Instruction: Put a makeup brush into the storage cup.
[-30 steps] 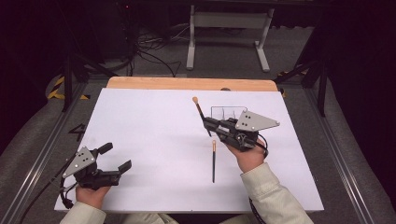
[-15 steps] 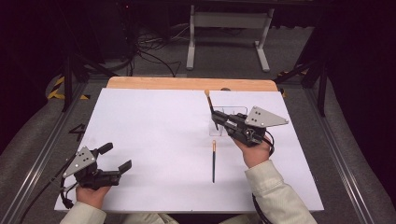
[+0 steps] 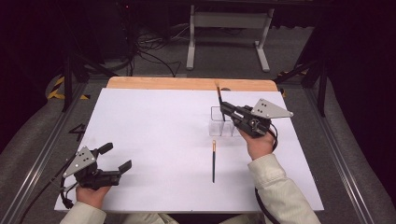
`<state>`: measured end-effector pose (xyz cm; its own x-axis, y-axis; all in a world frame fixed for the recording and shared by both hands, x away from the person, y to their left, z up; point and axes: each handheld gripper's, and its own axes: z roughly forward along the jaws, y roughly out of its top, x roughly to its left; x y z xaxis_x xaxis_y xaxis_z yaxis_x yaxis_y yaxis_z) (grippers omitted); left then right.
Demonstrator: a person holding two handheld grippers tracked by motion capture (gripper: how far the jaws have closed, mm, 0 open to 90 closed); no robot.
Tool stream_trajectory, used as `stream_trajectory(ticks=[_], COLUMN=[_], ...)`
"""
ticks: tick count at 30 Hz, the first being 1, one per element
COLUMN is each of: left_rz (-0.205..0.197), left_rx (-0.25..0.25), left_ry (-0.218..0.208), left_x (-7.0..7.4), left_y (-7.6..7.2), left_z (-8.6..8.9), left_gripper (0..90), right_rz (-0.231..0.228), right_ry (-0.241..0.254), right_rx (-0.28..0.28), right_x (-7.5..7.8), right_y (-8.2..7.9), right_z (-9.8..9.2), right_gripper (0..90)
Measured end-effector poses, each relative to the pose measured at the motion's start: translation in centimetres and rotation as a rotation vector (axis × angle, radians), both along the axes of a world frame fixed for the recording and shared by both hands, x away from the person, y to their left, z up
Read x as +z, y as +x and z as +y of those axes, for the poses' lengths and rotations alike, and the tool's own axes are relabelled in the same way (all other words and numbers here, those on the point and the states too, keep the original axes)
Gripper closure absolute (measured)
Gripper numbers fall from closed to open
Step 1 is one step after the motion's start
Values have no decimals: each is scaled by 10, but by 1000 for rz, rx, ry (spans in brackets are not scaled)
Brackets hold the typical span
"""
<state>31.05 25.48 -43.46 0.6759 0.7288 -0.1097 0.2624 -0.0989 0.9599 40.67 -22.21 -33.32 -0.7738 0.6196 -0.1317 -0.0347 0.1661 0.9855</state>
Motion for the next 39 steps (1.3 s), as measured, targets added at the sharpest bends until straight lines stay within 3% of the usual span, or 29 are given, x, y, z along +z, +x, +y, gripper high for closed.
stream_trajectory(ticks=[11,31,39], left_rz=[4,5,4], left_rx=[-2,-3,-2], left_ry=[4,2,3], left_x=[0,0,0], left_y=[0,0,0], left_z=[0,0,0], left_gripper=[25,25,25], right_rz=[1,19,5], right_ry=[25,89,112], right_rx=[-50,-111,-121], right_x=[0,-10,-16], right_y=[14,28,32], right_z=[-11,-28,-32], right_gripper=[834,834,834])
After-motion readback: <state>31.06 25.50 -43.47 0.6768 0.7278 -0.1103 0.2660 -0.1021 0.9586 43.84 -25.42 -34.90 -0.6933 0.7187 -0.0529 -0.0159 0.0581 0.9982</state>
